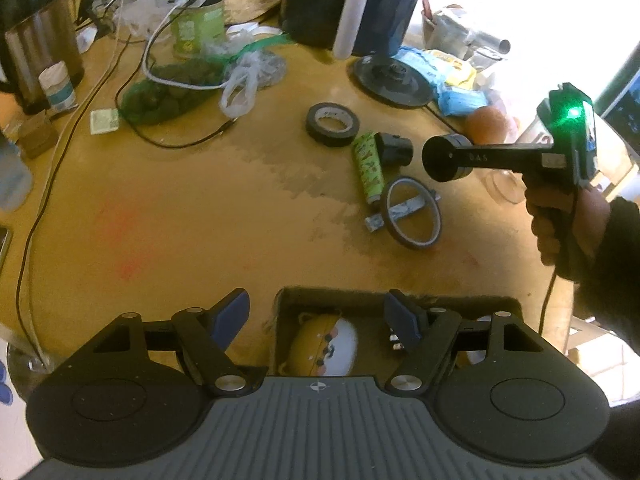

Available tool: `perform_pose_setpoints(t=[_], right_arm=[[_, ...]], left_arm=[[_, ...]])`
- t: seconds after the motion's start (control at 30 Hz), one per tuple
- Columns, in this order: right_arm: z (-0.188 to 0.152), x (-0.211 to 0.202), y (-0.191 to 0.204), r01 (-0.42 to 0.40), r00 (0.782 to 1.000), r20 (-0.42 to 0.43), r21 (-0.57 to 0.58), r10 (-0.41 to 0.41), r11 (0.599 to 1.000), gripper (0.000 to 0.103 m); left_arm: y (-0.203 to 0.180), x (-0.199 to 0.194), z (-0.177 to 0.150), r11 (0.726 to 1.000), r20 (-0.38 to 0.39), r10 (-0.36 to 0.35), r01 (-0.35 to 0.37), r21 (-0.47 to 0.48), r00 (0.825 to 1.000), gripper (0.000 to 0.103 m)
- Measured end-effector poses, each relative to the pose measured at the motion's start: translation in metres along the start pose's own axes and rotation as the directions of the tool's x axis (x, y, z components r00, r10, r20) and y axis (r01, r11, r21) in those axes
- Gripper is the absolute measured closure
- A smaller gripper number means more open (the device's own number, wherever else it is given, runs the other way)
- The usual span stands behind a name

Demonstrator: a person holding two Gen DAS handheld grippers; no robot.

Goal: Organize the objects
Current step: 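Lift the black pipe fitting with the right tool and hold it up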

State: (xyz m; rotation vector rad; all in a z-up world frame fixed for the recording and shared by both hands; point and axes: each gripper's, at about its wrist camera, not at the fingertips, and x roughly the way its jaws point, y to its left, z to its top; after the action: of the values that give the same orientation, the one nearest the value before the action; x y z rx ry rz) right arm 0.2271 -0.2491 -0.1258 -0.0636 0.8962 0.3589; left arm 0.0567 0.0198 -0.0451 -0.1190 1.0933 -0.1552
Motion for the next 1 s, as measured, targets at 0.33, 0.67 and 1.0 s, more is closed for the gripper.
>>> perform_pose_setpoints(t=[0.33, 0.67, 1.0], right_arm=[[-0.016, -0.049, 0.006, -0.030, 0.998, 0.066, 0.089, 0.024, 0.996, 0.060], [-0.053, -0.096, 0.014, 0.015, 0.995, 0.096, 0.225, -0.037, 0.974, 0.060], [-0.075, -0.141, 0.006, 0.076, 0.981, 0.138, 0.366, -0.135, 0.927, 0.060]], left_arm=[[-0.017, 0.007, 0.018, 0.990, 0.010, -0.073, 0.072, 0.122, 0.997, 0.029], [-0.033, 0.011, 0.021, 0.951, -0.021, -0.156, 0.156, 0.266, 0.988, 0.029], [-0.047, 0.010, 0.034, 0.911, -0.006, -0.232, 0.219, 0.349, 0.973, 0.029]])
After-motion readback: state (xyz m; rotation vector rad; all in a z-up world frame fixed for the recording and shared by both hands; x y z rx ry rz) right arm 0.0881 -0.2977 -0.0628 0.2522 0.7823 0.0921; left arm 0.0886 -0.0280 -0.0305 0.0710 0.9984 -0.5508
